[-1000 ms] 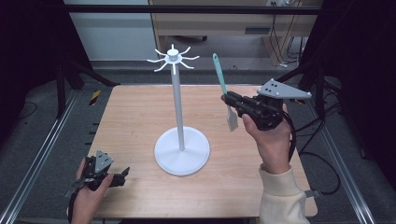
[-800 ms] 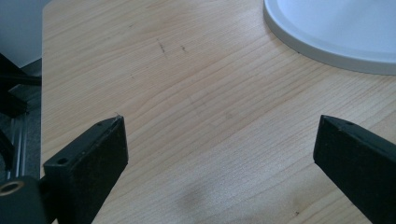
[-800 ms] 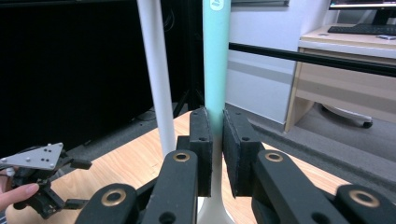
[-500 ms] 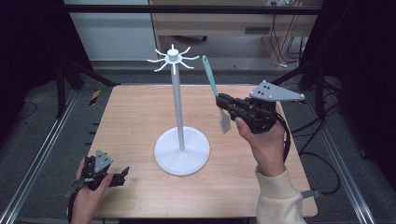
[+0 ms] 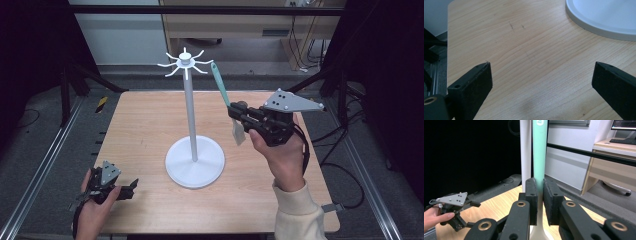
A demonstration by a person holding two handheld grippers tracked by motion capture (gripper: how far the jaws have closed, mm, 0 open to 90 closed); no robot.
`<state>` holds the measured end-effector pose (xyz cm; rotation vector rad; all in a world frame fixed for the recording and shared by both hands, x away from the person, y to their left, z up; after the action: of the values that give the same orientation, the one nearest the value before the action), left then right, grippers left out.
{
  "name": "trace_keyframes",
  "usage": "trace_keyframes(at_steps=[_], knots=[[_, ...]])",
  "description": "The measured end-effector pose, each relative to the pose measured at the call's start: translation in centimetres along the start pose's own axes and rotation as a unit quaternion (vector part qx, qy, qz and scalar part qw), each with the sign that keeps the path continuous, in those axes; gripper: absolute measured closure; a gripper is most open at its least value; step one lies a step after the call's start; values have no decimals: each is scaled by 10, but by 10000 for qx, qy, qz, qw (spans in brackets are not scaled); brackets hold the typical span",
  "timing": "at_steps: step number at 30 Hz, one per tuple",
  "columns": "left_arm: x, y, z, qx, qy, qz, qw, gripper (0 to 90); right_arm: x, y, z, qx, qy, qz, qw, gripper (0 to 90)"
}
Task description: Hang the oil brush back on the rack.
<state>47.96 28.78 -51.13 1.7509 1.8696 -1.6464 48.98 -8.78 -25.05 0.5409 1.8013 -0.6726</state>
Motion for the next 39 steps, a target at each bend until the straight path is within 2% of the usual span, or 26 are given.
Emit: trace_keyframes(at_steps=[5, 39], knots=[[0, 0, 0, 4, 7, -3, 10000, 26, 0, 0, -2, -5, -69, -25, 10000, 825], [0, 0, 1, 12, 20, -21, 10000, 27, 5, 4, -6, -32, -154, -223, 9996, 825]])
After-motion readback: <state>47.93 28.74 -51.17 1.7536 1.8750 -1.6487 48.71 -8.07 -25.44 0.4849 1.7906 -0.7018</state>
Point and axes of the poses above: each handheld gripper's, and its own axes: y roughly forward along the jaws, x roughly out of its underside, z roughly to its right, the point moved 7 cm from there along y, roughly forward along the jaws, and after that the axes turned 15 degrees about y, right-handed, at the moved point
